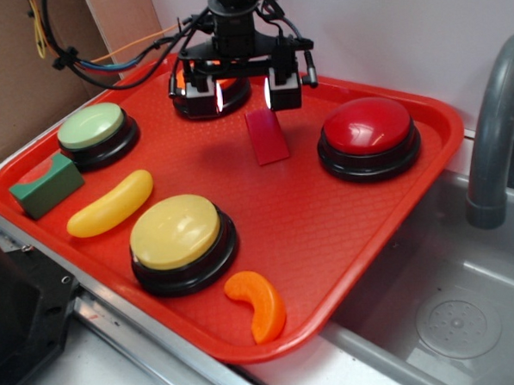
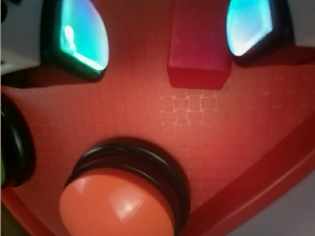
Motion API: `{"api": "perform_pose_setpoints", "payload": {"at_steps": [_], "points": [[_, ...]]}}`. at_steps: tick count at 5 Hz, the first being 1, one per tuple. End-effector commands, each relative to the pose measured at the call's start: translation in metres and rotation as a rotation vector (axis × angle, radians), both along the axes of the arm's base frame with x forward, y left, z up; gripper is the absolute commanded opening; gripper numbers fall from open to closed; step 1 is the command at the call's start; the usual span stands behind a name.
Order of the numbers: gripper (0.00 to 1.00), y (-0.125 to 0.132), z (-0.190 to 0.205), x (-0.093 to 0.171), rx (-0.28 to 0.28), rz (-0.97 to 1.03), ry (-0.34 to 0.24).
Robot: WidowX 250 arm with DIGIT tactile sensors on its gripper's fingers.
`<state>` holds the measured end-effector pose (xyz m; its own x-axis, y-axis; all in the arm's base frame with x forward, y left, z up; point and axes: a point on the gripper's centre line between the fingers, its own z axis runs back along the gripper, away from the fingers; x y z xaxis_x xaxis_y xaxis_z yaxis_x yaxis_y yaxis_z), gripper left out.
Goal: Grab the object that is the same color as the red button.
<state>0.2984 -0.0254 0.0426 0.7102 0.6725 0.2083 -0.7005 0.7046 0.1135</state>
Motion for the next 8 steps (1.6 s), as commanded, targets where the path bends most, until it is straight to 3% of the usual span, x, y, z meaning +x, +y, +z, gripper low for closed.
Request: {"api": "perform_pose_setpoints", "payload": {"at_steps": [1,2,3,4,5,6,7,8], "points": [[1.00,0.000,-0.011,0.015,-0.059,-0.026,-0.058],[1.00,-0.002,-0.021,0.013,-0.064,-0.037,-0.043],[1.00,0.005,-0.019,0.004,-0.028,-0.034,-0.061],[0.00,0.011,-0.015,0.001,-0.003,-0.055,-0.083],[0.00,0.011,-0.013,-0.002,0.024,-0.123,-0.088],[0.00,0.002,0.002,-0.004,-0.001,-0.288,-0.133],[0.00,-0.013,0.052,-0.010,-0.090,-0.486,-0.202],[0.00,-0.014,0.103,-0.028,-0.200,-0.625,-0.185]]}}
